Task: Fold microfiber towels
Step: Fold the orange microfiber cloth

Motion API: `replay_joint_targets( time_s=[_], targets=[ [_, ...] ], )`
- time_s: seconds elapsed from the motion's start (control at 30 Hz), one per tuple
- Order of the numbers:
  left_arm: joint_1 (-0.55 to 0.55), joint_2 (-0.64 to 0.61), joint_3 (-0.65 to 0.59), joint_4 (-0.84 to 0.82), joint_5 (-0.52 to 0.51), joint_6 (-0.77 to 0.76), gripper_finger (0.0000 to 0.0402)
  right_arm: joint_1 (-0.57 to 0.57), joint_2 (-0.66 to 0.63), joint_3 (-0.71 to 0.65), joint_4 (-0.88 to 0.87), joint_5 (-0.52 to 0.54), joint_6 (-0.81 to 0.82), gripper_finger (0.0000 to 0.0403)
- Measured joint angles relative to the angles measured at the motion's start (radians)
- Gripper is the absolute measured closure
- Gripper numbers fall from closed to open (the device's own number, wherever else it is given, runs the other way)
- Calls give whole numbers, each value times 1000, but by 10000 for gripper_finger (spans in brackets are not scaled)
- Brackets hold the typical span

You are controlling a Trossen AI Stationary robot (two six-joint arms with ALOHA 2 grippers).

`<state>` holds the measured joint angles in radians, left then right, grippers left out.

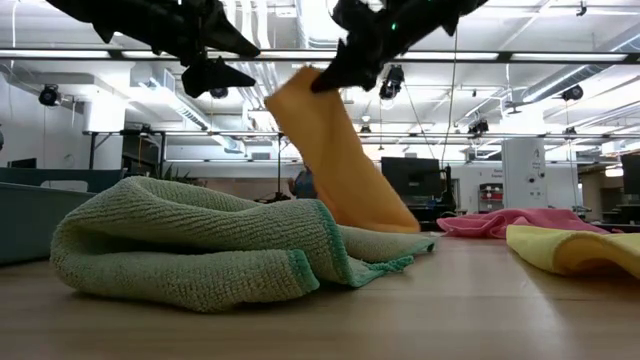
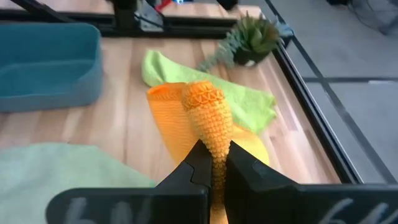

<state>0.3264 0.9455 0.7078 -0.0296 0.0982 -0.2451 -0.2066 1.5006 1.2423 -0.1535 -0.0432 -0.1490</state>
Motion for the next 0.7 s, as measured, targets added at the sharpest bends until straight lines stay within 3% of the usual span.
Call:
replay_joint_targets(
  time_s=[0.33, 0.53, 0.7],
  targets=[
    [-2, 43, -15, 82, -1, 125, 108, -22, 18, 4, 11, 0, -1, 394],
    [-9, 166, -61, 320, 24, 177, 109, -21, 18, 8, 16, -1, -6, 394],
    [-22, 283, -59, 397, 81, 253, 109, -22, 18, 8, 16, -1, -8, 394]
  ],
)
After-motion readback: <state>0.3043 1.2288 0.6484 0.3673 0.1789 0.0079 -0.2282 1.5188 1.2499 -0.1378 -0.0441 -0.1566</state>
